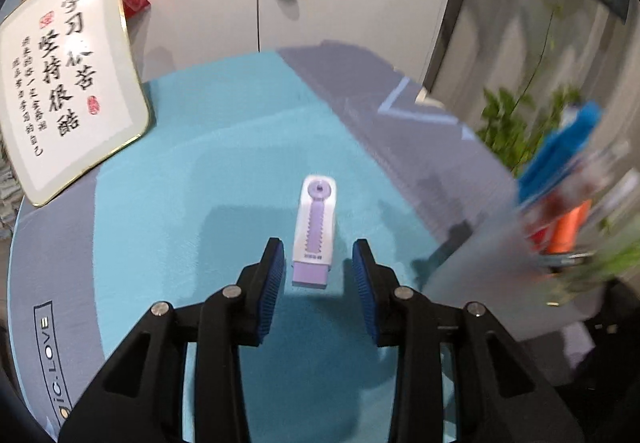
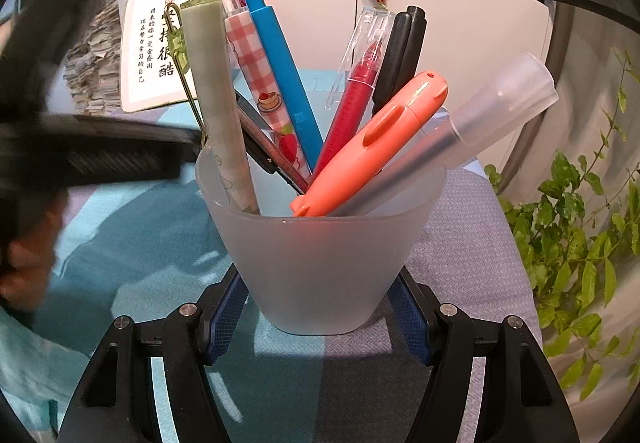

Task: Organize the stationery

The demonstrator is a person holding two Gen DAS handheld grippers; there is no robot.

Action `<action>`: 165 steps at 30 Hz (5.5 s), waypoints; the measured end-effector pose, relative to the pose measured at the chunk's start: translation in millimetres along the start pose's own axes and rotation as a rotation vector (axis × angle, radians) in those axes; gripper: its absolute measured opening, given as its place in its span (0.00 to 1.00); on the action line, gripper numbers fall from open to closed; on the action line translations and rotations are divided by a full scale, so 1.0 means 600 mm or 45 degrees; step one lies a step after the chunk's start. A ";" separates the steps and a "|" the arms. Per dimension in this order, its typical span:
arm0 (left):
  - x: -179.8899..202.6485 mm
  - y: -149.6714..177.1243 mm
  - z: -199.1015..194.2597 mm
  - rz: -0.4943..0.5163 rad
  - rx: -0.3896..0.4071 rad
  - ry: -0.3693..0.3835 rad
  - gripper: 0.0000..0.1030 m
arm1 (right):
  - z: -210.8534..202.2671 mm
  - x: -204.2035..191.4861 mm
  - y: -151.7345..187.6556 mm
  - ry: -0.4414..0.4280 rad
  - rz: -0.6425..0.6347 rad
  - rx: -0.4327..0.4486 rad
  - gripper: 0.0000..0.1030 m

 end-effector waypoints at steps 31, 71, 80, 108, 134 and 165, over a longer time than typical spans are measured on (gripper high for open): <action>0.015 0.124 -0.033 0.068 -0.126 0.079 0.23 | -0.012 0.006 0.020 -0.035 -0.070 0.042 0.67; 0.070 0.032 -0.293 0.077 0.377 0.292 0.21 | -0.007 0.011 0.028 -0.092 -0.043 0.016 0.66; 0.139 -0.005 -0.296 0.188 0.399 0.351 0.21 | -0.009 0.010 0.027 -0.101 -0.038 0.018 0.66; 0.144 -0.003 -0.183 0.230 0.170 0.237 0.22 | -0.011 0.003 0.028 -0.091 -0.038 0.011 0.66; 0.019 0.126 -0.208 0.016 0.255 0.091 0.36 | -0.019 -0.015 0.027 -0.021 -0.060 0.019 0.66; -0.011 0.165 -0.211 0.015 0.325 -0.033 0.50 | -0.059 -0.014 -0.050 0.016 0.027 0.054 0.67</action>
Point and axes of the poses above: each gripper's, at about its wrist camera, not at the fingertips, and z roughly the way its jaws point, x to its right, y to its underside, the point moved 3 cm from there along z, roughly the way its jaws point, and after that the axes turned 14 degrees about -x, right-handed, at the moved point
